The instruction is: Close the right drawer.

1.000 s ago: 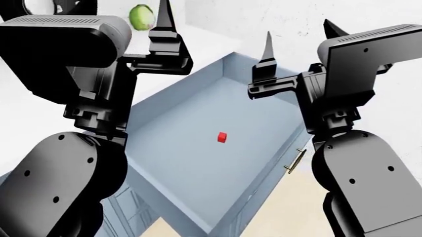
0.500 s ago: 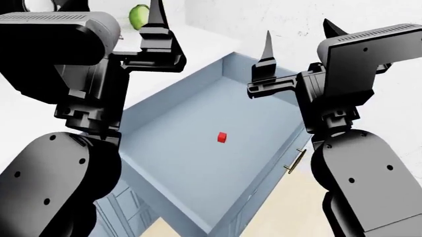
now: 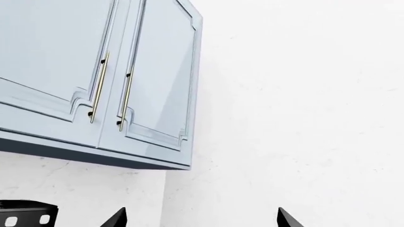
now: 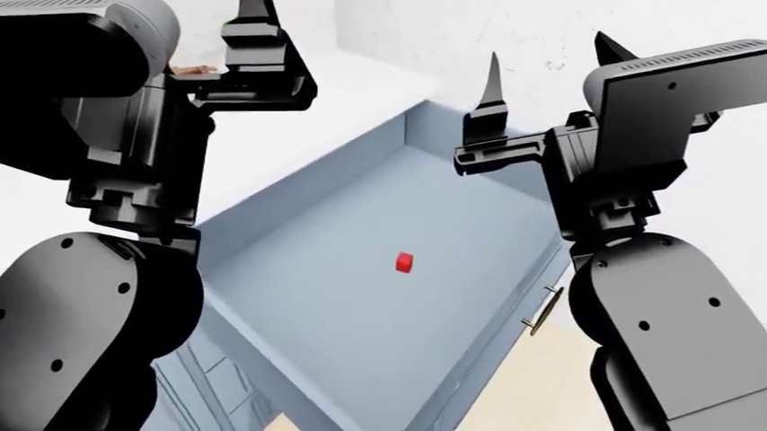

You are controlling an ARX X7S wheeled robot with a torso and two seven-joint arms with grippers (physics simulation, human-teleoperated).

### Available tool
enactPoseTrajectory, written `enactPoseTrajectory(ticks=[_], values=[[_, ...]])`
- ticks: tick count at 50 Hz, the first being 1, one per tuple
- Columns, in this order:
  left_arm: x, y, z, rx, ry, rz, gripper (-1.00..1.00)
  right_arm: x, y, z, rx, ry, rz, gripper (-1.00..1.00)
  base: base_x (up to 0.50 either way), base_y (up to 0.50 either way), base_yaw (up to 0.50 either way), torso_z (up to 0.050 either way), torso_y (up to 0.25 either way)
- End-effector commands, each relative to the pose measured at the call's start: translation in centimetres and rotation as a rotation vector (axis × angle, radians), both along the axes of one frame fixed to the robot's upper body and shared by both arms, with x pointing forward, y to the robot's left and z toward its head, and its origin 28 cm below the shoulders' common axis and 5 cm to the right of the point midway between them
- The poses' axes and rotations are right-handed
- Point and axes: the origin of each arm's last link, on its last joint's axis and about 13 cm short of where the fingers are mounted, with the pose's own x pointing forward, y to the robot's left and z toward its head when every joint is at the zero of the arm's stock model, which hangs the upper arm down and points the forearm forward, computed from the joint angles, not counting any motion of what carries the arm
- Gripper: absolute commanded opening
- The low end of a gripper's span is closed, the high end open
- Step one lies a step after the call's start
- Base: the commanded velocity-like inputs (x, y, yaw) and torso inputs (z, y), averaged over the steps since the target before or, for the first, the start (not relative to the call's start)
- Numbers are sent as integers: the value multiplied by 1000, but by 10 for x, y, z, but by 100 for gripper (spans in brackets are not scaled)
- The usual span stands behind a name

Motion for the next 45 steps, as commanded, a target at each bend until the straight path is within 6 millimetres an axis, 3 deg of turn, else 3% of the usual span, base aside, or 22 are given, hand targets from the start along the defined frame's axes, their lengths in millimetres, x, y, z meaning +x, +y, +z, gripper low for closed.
enactPoseTrajectory(ticks=[1, 45], values=[[-1, 0, 1, 0, -4, 0, 100, -1, -1, 0, 6, -3, -7, 100, 192, -226, 0, 0, 0], [0, -3, 1, 1, -5, -16, 100, -7, -4, 0, 30, -20, -26, 100, 180, -212, 0, 0, 0]])
